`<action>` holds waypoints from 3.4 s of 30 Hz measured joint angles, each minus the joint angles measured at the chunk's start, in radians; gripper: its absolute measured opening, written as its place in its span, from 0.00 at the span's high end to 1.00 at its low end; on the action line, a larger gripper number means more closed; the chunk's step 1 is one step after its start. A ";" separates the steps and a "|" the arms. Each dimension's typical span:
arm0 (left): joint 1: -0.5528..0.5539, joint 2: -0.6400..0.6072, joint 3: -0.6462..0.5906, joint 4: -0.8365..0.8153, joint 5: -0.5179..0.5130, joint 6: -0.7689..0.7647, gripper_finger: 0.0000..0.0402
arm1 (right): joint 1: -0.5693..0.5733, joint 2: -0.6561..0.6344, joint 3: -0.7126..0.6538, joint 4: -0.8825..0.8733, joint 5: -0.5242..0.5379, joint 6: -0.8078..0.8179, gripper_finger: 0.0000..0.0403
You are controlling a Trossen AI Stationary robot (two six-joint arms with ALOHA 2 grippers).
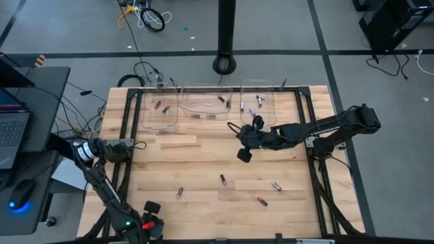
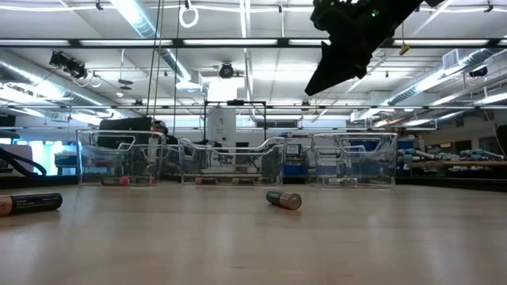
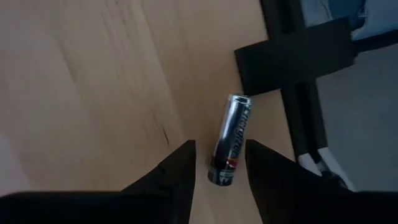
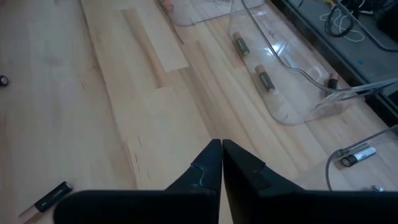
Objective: Sort batteries
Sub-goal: Put the silver battery into the right transparent bin
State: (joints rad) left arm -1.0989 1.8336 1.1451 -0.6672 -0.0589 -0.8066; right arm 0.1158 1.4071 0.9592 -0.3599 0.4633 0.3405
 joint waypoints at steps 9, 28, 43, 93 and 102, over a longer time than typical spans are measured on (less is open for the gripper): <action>0.000 -0.003 -0.041 0.025 -0.003 -0.018 0.68 | 0.000 0.000 0.000 -0.001 0.000 -0.002 0.94; 0.148 -0.054 -0.059 -0.118 -0.167 0.180 0.88 | 0.038 -0.032 0.000 -0.037 0.004 -0.037 0.95; 0.571 -0.408 -0.437 0.645 -0.239 0.663 0.88 | 0.177 -0.042 0.000 0.074 0.060 -0.039 0.95; 1.193 -0.474 -0.726 1.725 0.244 0.829 0.88 | -0.073 0.162 0.000 0.839 -0.362 -0.287 0.64; 1.193 -0.471 -0.683 1.706 0.233 0.829 0.88 | -0.073 0.162 0.000 0.854 -0.379 -0.292 0.65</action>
State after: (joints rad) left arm 0.0937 1.3624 0.4625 1.0388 0.1744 0.0221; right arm 0.0425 1.5692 0.9596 0.4944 0.0845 0.0489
